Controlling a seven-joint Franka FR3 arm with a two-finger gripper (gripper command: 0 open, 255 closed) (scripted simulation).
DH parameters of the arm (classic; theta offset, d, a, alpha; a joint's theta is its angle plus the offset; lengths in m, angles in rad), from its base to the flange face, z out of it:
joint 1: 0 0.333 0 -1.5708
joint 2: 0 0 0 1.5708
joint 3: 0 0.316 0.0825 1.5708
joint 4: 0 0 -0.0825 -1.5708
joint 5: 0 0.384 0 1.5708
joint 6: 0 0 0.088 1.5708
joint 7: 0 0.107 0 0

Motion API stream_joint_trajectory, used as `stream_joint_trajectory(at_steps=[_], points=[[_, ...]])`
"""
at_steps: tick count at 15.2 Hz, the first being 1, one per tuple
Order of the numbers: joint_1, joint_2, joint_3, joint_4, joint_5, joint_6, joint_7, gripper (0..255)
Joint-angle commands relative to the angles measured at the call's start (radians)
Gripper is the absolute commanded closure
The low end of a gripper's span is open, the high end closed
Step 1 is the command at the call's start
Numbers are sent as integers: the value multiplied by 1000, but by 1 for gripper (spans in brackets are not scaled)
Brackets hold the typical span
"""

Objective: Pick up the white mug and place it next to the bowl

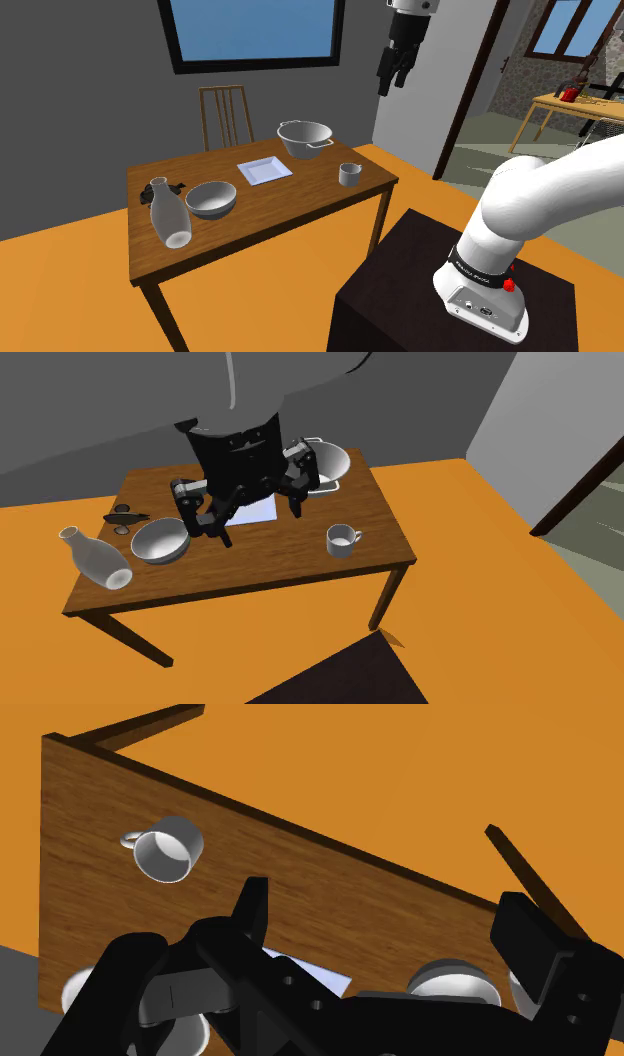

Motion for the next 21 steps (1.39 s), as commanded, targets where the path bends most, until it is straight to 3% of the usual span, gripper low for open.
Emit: stream_joint_trajectory(at_steps=[1,11,21], points=[[0,0,0,0,0,0,0,0],[-39,147,-97,-172,-58,329,-76,0],[-71,431,-197,-207,-83,660,-157,0]])
